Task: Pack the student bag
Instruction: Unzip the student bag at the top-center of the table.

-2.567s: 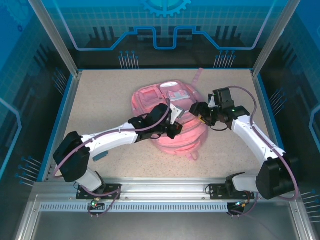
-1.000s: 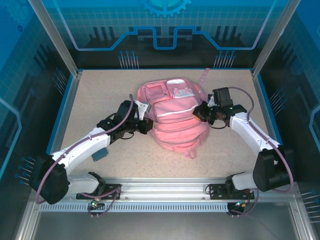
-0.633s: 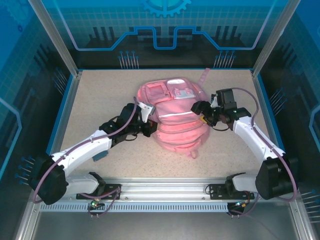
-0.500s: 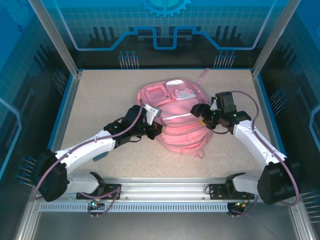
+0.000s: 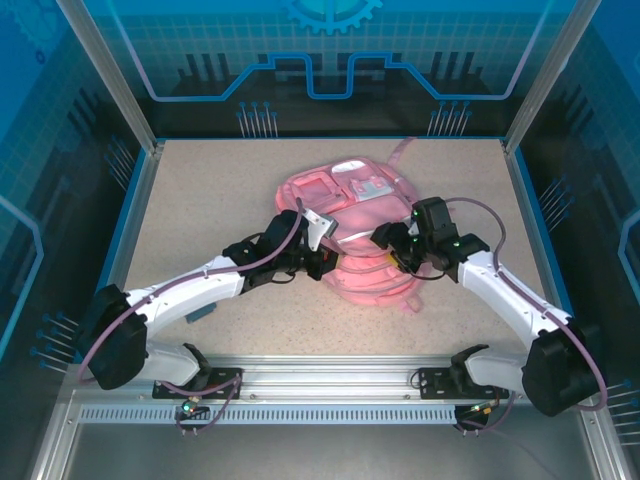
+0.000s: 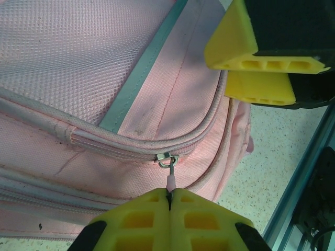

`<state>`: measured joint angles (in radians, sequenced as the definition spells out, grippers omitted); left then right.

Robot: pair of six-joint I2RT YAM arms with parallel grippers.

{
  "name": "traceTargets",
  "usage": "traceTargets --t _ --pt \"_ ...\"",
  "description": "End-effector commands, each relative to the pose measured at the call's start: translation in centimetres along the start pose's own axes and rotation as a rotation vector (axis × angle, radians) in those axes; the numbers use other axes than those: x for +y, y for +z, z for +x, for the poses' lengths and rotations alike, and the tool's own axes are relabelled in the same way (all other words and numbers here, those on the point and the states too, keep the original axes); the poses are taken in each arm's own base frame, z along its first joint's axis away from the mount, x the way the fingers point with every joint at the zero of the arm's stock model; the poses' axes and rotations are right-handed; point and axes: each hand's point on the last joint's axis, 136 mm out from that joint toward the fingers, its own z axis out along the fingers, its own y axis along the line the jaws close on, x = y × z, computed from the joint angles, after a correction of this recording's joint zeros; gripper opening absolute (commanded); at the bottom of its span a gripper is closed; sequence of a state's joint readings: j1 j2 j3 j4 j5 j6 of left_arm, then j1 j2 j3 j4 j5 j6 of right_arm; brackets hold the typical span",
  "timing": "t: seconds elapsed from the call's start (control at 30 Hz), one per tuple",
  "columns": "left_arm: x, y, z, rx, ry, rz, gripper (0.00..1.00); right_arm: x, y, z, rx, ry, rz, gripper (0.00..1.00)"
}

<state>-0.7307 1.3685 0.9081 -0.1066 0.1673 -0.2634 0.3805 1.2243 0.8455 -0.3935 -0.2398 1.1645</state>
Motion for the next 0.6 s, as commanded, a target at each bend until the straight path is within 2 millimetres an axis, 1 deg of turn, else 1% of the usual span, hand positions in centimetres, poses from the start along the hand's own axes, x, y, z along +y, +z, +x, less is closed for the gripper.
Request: traceTargets --t 0.0,0.13,0.17,0.23,0.3,0.43,0.57 --pt "-0.7 -0.4 -2.9 -0.092 0.015 -0.004 0.0 0.5 1.1 0.4 0.026 0.0 0.0 0.55" --pt "-0.2 -0.8 -2.8 -0.092 0.021 -0.033 0.0 0.1 1.7 -0.2 0.01 -0.019 0.031 0.38" --pt "0.1 -1.0 -2.8 -0.092 0.024 -0.051 0.0 1.0 1.4 -0.7 -0.008 -0.033 0.016 0.34" --pt "1.0 -1.2 -2.5 -0.087 0.026 -0.099 0.0 1.1 1.3 -1.2 -0.029 -0.045 0.026 0.26" --pt "2.1 -1.6 -2.3 -0.084 0.022 -0.156 0.0 1.1 1.1 -1.5 -0.044 -0.058 0.033 0.2" --pt "5.5 -2.6 -2.0 -0.082 -0.036 -0.276 0.0 0.8 1.1 -1.6 -0.047 -0.087 0.057 0.14" --pt "8.3 -3.2 -2.3 -0.097 -0.084 -0.308 0.0 0.4 1.0 -1.7 -0.051 -0.091 0.077 0.14"
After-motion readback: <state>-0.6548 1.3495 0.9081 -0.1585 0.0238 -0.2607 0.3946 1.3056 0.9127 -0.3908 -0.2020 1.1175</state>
